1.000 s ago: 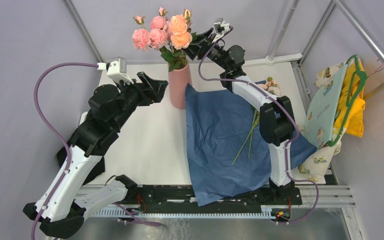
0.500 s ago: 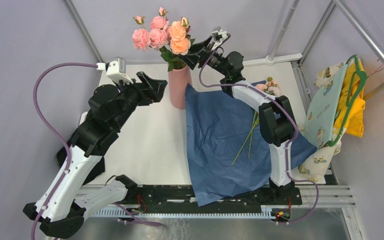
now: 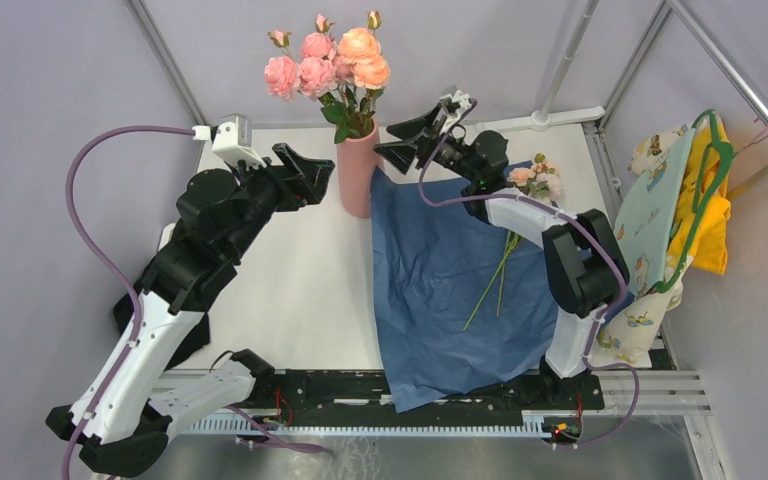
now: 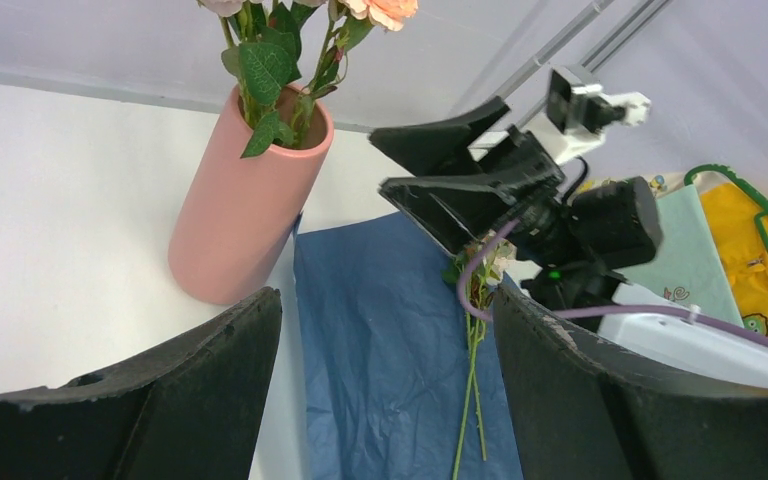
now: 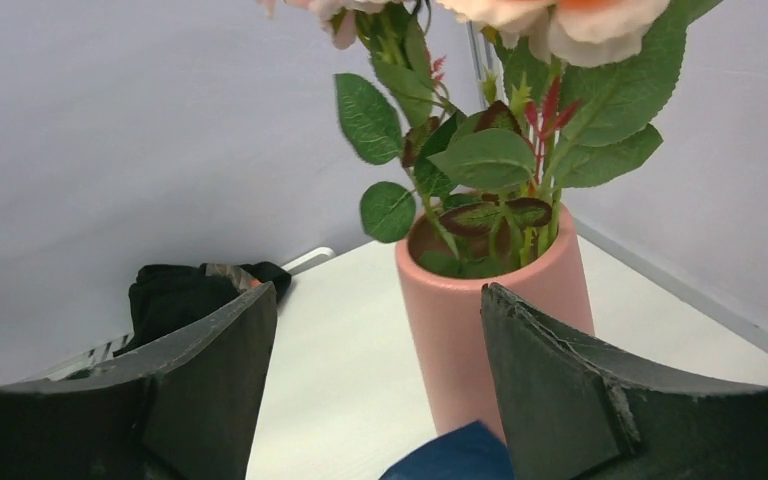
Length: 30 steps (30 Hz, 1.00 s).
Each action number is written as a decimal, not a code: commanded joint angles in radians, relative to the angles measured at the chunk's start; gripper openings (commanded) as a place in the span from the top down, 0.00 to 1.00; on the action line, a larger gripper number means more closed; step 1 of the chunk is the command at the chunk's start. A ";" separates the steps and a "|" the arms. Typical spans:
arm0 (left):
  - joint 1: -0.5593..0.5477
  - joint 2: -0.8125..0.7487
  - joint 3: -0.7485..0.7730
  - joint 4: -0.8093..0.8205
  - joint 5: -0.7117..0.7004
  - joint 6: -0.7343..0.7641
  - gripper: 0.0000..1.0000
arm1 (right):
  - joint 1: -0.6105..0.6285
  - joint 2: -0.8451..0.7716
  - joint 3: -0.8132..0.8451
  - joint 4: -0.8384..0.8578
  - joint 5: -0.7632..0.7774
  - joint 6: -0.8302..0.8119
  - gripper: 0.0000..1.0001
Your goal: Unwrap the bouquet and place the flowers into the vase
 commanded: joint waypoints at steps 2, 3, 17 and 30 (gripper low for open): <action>0.001 -0.002 0.008 0.033 -0.010 0.055 0.17 | -0.026 -0.234 -0.172 0.070 -0.022 -0.106 0.20; 0.002 0.001 0.010 0.032 -0.006 0.055 0.17 | -0.032 -0.285 -0.225 0.066 -0.011 -0.127 0.20; -0.179 0.267 0.138 0.073 -0.003 0.083 0.19 | -0.045 -1.063 -0.556 -0.397 0.737 -0.538 0.18; -0.377 1.000 0.605 0.050 0.095 0.159 0.20 | -0.045 -1.287 -0.462 -0.697 0.975 -0.561 0.18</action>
